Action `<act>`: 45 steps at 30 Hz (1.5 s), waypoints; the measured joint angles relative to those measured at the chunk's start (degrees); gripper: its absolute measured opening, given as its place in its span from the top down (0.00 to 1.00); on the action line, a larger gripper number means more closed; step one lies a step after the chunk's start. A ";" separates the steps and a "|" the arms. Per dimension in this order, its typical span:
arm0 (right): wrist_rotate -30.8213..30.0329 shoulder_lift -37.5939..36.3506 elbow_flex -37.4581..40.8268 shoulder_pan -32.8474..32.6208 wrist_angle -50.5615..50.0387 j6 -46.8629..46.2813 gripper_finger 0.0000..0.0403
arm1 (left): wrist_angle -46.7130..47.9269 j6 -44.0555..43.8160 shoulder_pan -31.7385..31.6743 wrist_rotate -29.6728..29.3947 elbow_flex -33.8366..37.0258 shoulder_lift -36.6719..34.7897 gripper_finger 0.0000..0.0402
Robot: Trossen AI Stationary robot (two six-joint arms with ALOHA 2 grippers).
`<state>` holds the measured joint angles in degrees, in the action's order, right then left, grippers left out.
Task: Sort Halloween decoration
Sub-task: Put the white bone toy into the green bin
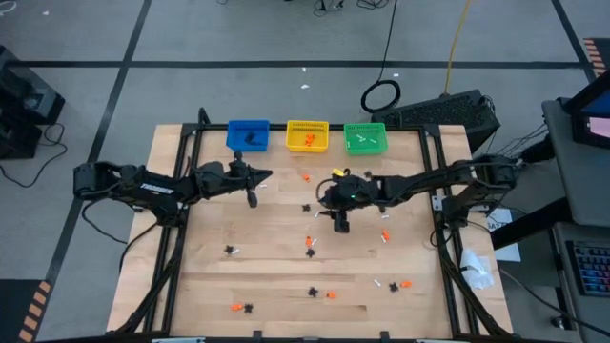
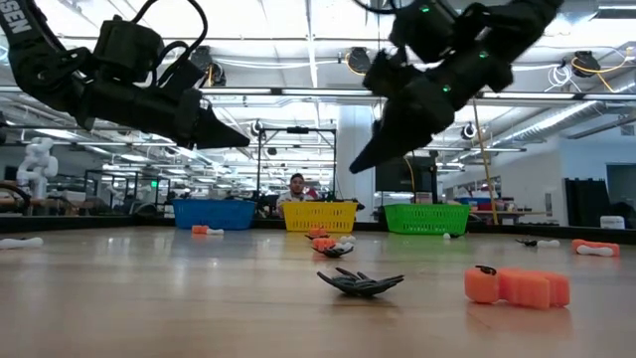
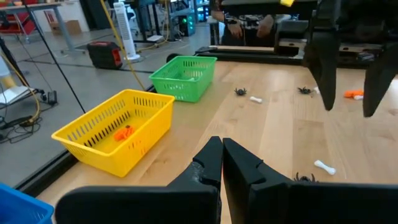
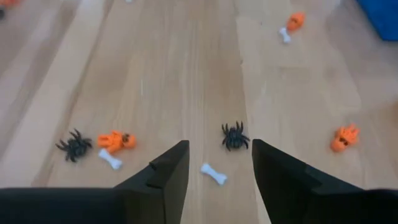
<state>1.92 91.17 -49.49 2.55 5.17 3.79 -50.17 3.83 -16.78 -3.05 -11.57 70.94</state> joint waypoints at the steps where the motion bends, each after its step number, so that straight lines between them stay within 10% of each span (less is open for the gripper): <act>1: 1.02 1.29 -1.67 -0.01 -1.83 0.79 0.60 | 0.00 0.25 0.00 0.00 0.00 0.00 0.97; 15: 2.68 18.66 -27.08 -0.11 -33.53 11.67 0.60 | 0.28 1.47 0.02 0.10 0.00 0.02 0.97; 45: 4.32 22.75 -25.65 2.34 -31.93 15.56 0.71 | 1.72 1.45 0.02 0.20 -0.02 0.02 0.97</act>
<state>6.24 113.92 -75.14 4.89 -26.76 19.35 -48.46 5.28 -16.75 -2.85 -11.60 70.96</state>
